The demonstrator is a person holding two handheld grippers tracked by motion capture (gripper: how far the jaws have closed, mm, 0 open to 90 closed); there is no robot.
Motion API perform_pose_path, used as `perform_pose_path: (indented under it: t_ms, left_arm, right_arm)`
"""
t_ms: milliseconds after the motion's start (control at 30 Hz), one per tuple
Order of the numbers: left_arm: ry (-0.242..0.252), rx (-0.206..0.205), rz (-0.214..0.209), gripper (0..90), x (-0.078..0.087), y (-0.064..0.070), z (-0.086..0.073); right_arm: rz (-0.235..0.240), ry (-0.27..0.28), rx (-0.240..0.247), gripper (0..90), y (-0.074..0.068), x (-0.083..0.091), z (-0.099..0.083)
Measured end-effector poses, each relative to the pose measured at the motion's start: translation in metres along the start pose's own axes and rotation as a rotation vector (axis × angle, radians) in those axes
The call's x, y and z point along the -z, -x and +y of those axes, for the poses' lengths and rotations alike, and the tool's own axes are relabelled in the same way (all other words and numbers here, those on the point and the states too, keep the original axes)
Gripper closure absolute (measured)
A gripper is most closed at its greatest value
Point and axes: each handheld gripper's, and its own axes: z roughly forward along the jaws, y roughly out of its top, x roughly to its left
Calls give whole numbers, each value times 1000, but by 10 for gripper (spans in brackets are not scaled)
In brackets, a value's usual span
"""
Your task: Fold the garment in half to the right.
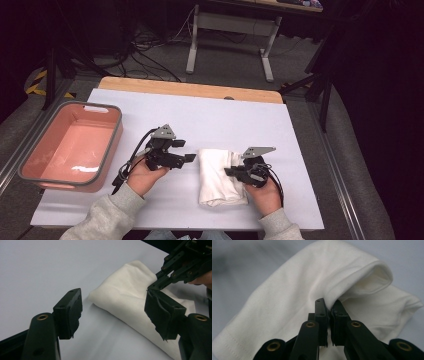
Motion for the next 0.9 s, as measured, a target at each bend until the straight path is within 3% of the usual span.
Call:
perform_pose_path:
  t_ms: [233,433,533,600,733,767,900]
  left_arm:
    - [0,-4,-5,311,-1,2,0]
    - [-11,-8,-12,311,-4,4,0]
    - [-13,-7,-14,311,-5,5,0]
    - [-17,-9,-15,309,-6,5,0]
    - [-27,-12,-18,304,-8,6,0]
    - [-28,-9,-19,301,-9,7,0]
    - [-32,-12,-23,283,-13,8,1]
  right_arm:
    - [-16,10,-28,859,11,18,-4]
    - [-34,-35,-69,856,22,15,-14]
    - [-39,-52,-62,849,23,12,-15]
    - [-35,-59,-75,799,25,11,-16]
    - [-79,-50,-80,610,26,12,-19]
    - [-108,-48,-67,545,26,12,-19]
    - [-150,-40,-64,419,26,13,-20]
